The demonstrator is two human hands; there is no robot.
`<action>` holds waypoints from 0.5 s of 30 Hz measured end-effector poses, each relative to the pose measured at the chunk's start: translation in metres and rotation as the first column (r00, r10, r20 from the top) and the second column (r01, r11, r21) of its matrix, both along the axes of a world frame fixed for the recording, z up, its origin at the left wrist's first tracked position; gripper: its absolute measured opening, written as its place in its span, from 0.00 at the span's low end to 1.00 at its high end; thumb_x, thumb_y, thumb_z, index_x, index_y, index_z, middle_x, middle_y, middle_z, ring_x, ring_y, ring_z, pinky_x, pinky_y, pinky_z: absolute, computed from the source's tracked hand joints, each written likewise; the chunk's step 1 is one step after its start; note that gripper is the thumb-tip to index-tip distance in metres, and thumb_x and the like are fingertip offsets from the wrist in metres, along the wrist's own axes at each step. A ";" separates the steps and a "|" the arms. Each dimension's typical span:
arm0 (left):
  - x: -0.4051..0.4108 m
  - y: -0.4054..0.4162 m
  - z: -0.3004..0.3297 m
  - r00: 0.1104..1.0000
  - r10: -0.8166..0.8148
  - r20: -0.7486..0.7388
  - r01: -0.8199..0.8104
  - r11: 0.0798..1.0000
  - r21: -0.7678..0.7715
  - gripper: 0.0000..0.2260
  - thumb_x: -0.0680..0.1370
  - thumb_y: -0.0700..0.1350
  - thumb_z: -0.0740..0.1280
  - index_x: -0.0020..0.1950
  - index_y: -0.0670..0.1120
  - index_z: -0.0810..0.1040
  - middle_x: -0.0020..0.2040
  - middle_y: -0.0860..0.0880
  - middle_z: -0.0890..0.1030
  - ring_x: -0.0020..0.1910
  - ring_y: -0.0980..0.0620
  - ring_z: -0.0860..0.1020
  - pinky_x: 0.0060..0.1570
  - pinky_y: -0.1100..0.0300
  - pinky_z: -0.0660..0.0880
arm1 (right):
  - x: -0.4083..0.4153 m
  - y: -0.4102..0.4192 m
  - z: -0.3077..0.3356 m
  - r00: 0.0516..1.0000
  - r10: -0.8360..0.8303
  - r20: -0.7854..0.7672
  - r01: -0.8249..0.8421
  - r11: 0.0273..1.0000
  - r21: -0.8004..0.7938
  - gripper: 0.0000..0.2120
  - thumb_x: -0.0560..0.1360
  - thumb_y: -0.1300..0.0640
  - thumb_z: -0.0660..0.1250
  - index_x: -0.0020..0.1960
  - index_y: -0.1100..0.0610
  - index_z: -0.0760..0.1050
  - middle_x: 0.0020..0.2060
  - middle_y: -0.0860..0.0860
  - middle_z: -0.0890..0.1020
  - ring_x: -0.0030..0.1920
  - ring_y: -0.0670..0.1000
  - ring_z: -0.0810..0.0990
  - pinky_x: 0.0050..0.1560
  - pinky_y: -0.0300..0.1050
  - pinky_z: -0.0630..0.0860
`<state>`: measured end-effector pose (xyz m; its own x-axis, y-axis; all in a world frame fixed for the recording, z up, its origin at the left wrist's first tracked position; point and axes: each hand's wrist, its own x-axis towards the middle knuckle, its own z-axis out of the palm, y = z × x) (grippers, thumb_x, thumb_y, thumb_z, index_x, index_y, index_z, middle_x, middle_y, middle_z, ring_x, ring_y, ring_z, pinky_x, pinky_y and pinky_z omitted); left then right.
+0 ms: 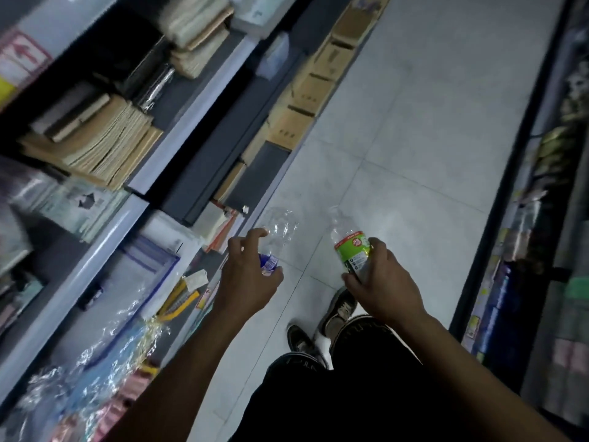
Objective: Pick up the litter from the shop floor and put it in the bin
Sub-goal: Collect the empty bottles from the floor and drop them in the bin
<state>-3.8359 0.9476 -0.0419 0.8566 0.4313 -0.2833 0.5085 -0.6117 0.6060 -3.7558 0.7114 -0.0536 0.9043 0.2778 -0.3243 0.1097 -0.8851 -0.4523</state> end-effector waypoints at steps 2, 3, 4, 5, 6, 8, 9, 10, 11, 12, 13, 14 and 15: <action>0.013 -0.015 0.009 0.999 -0.043 -0.002 0.043 0.999 0.016 0.30 0.73 0.48 0.76 0.70 0.58 0.66 0.63 0.52 0.65 0.48 0.54 0.73 0.46 0.63 0.71 | -0.001 -0.026 0.008 0.997 -0.071 -0.013 0.071 0.997 -0.002 0.37 0.72 0.40 0.71 0.72 0.52 0.58 0.60 0.56 0.77 0.53 0.62 0.80 0.42 0.49 0.71; 0.021 -0.023 0.013 0.998 -0.066 -0.003 0.066 0.998 0.022 0.29 0.73 0.48 0.76 0.70 0.57 0.67 0.63 0.51 0.67 0.48 0.53 0.74 0.45 0.63 0.70 | -0.001 -0.040 0.011 0.994 -0.108 -0.021 0.108 0.994 -0.004 0.36 0.72 0.40 0.71 0.72 0.52 0.58 0.60 0.55 0.77 0.53 0.61 0.80 0.42 0.49 0.71; 0.029 -0.032 0.016 0.996 -0.087 0.000 0.087 0.996 0.026 0.28 0.74 0.48 0.75 0.70 0.57 0.67 0.63 0.50 0.68 0.48 0.53 0.75 0.45 0.63 0.70 | 0.000 -0.053 0.014 0.989 -0.142 -0.030 0.142 0.990 -0.005 0.36 0.72 0.40 0.71 0.72 0.51 0.58 0.60 0.55 0.77 0.53 0.61 0.80 0.42 0.49 0.71; 0.039 -0.040 0.019 0.994 -0.110 0.007 0.109 0.994 0.028 0.28 0.74 0.48 0.75 0.70 0.56 0.68 0.63 0.50 0.68 0.47 0.53 0.75 0.44 0.64 0.70 | 0.002 -0.066 0.015 0.984 -0.176 -0.035 0.176 0.984 -0.002 0.36 0.72 0.39 0.70 0.72 0.51 0.58 0.60 0.55 0.77 0.53 0.61 0.80 0.42 0.49 0.71; 0.048 -0.049 0.022 0.991 -0.133 0.018 0.133 0.991 0.031 0.27 0.74 0.48 0.75 0.70 0.56 0.68 0.63 0.51 0.69 0.46 0.54 0.75 0.43 0.65 0.70 | 0.005 -0.078 0.017 0.978 -0.207 -0.036 0.207 0.978 0.001 0.37 0.72 0.39 0.70 0.72 0.51 0.58 0.60 0.55 0.77 0.53 0.60 0.79 0.43 0.49 0.72; 0.066 -0.067 0.024 0.984 -0.174 0.028 0.173 0.984 0.035 0.27 0.74 0.47 0.75 0.70 0.55 0.69 0.62 0.51 0.70 0.46 0.56 0.75 0.41 0.67 0.69 | 0.013 -0.102 0.018 0.967 -0.254 -0.034 0.254 0.967 0.007 0.37 0.72 0.38 0.70 0.72 0.51 0.58 0.61 0.54 0.77 0.54 0.60 0.80 0.44 0.50 0.74; 0.073 -0.076 0.024 0.981 -0.191 0.027 0.190 0.981 0.038 0.27 0.74 0.47 0.75 0.70 0.54 0.69 0.61 0.51 0.71 0.47 0.55 0.75 0.42 0.66 0.69 | 0.018 -0.113 0.019 0.962 -0.271 -0.038 0.272 0.962 0.009 0.37 0.72 0.38 0.71 0.72 0.51 0.58 0.61 0.55 0.77 0.54 0.60 0.80 0.45 0.51 0.75; 0.081 -0.084 0.024 0.979 -0.204 0.023 0.203 0.978 0.041 0.28 0.73 0.47 0.75 0.70 0.54 0.69 0.61 0.50 0.72 0.49 0.54 0.75 0.44 0.65 0.69 | 0.025 -0.124 0.019 0.957 -0.287 -0.043 0.288 0.957 0.013 0.37 0.72 0.39 0.71 0.72 0.51 0.58 0.61 0.55 0.77 0.54 0.60 0.79 0.46 0.51 0.75; 0.088 -0.092 0.023 0.977 -0.213 0.016 0.212 0.976 0.046 0.28 0.73 0.47 0.76 0.70 0.54 0.69 0.61 0.49 0.72 0.51 0.53 0.76 0.46 0.64 0.70 | 0.032 -0.134 0.019 0.952 -0.303 -0.044 0.304 0.953 0.019 0.37 0.72 0.39 0.71 0.72 0.51 0.58 0.61 0.54 0.77 0.53 0.59 0.79 0.46 0.51 0.76; 0.095 -0.100 0.022 0.976 -0.216 0.010 0.216 0.975 0.051 0.28 0.73 0.48 0.76 0.70 0.54 0.69 0.61 0.49 0.73 0.52 0.52 0.76 0.46 0.64 0.71 | 0.040 -0.142 0.019 0.948 -0.316 -0.045 0.318 0.948 0.023 0.37 0.72 0.38 0.71 0.72 0.51 0.58 0.60 0.54 0.77 0.53 0.59 0.79 0.45 0.51 0.76; 0.103 -0.108 0.021 0.976 -0.215 0.010 0.215 0.975 0.052 0.29 0.73 0.48 0.76 0.70 0.54 0.69 0.62 0.49 0.73 0.52 0.51 0.76 0.47 0.63 0.73 | 0.049 -0.151 0.020 0.944 -0.327 -0.046 0.329 0.944 0.024 0.37 0.71 0.38 0.71 0.72 0.51 0.58 0.60 0.53 0.77 0.52 0.58 0.79 0.45 0.50 0.75; 0.111 -0.115 0.020 0.977 -0.214 0.015 0.213 0.976 0.050 0.29 0.73 0.48 0.77 0.70 0.54 0.69 0.62 0.49 0.73 0.51 0.52 0.77 0.47 0.63 0.74 | 0.059 -0.158 0.020 0.941 -0.334 -0.048 0.335 0.942 0.023 0.36 0.71 0.38 0.71 0.71 0.50 0.59 0.59 0.53 0.77 0.51 0.58 0.79 0.44 0.50 0.75; 0.118 -0.121 0.019 0.976 -0.214 0.022 0.213 0.976 0.047 0.29 0.73 0.48 0.77 0.70 0.54 0.69 0.62 0.49 0.73 0.51 0.52 0.77 0.47 0.63 0.74 | 0.069 -0.165 0.020 0.940 -0.336 -0.050 0.338 0.941 0.023 0.36 0.71 0.38 0.71 0.71 0.50 0.59 0.58 0.52 0.77 0.50 0.57 0.79 0.43 0.50 0.75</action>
<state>-3.7182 0.8267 -0.0232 0.9374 0.2490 -0.2435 0.3468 -0.7312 0.5875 -3.6869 0.5466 -0.0335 0.9315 -0.0303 -0.3624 -0.2135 -0.8523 -0.4774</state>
